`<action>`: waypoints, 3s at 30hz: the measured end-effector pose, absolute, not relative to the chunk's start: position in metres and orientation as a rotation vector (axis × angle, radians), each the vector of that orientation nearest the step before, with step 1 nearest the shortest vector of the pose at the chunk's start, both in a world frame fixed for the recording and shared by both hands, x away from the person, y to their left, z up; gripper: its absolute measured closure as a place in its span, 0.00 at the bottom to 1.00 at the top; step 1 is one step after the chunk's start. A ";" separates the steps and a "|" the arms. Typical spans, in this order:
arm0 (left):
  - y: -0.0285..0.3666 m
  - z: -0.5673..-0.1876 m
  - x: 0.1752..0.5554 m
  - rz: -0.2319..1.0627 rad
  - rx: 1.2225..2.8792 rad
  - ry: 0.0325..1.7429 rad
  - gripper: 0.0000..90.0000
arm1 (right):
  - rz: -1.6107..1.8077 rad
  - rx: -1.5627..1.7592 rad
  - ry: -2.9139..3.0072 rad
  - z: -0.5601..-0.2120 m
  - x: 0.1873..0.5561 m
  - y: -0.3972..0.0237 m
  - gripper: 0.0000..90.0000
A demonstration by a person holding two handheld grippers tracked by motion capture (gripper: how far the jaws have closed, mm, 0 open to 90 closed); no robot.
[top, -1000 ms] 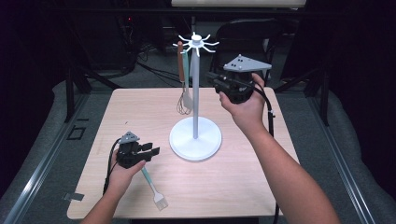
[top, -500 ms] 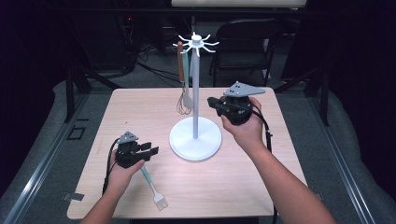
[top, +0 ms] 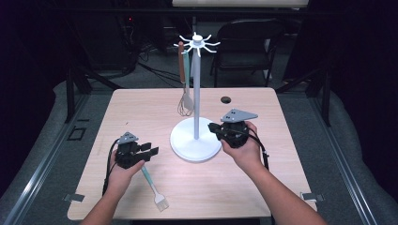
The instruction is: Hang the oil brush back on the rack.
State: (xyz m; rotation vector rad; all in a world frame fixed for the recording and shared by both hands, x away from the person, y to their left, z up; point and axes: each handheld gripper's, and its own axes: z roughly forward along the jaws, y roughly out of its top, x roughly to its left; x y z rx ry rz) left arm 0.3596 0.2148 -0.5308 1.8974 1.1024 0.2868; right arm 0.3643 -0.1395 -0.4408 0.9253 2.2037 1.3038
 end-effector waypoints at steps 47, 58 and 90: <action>0.223 -0.534 0.361 0.316 1.894 1.131 0.61 | 1.115 0.836 2.619 -0.551 0.345 -0.044 0.60; 0.224 -0.534 0.362 0.315 1.891 1.131 0.61 | 1.119 0.791 2.654 -0.561 0.333 -0.004 0.71; 0.222 -0.536 0.362 0.299 1.900 1.132 0.60 | 1.161 0.696 2.801 -0.578 0.307 0.043 0.86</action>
